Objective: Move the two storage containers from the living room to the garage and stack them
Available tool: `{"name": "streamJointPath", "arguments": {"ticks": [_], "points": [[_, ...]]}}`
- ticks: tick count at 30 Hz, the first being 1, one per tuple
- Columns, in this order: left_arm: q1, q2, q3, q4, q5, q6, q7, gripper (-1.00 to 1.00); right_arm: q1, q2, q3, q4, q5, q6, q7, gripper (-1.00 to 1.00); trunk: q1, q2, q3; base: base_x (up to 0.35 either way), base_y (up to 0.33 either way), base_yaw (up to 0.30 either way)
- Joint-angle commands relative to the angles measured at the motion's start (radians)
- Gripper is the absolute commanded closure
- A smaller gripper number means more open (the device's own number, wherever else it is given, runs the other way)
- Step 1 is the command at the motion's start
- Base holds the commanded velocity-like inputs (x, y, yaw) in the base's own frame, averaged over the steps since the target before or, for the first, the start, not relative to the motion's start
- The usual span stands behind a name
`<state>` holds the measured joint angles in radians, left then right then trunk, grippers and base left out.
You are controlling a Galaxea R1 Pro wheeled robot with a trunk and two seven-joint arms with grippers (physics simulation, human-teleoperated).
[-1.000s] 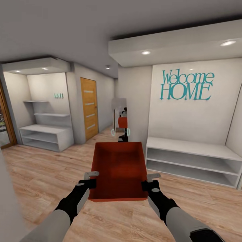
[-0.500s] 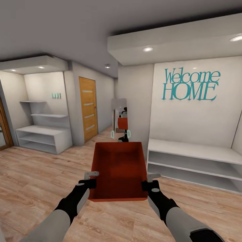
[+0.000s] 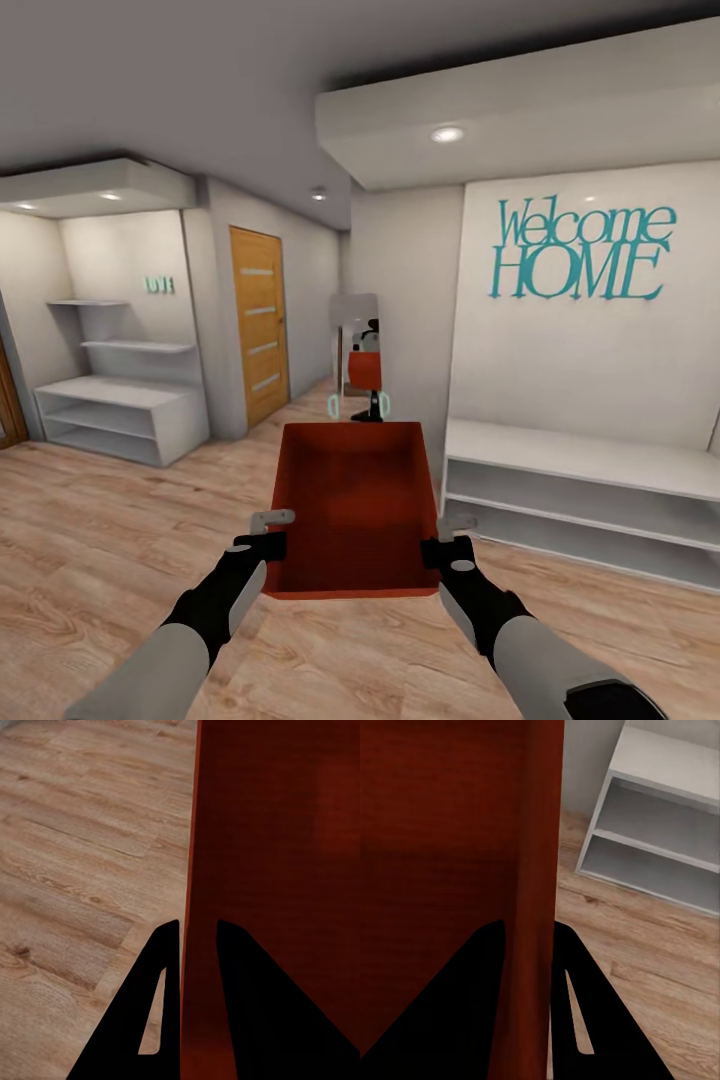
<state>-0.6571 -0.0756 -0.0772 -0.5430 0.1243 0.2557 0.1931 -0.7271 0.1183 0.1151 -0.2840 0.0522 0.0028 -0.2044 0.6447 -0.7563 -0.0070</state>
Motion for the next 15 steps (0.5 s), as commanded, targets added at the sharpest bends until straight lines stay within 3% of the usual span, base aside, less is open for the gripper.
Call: {"name": "streamJointPath", "arguments": {"ticks": [1,15], "points": [[-0.001,0.002,0.022,-0.005,-0.018,-0.016,0.016,1.0,0.0,-0.009,-0.005,0.003,0.0,0.0,-0.007,1.0,0.001,-0.001,-0.001,0.323,0.0,0.0],[-0.001,0.002,0.022,-0.005,-0.018,-0.016,0.016,1.0,0.0,-0.008,-0.005,0.004,0.0,0.001,-0.007,1.0,0.001,-0.001,-0.001,0.323,0.0,0.002]]}}
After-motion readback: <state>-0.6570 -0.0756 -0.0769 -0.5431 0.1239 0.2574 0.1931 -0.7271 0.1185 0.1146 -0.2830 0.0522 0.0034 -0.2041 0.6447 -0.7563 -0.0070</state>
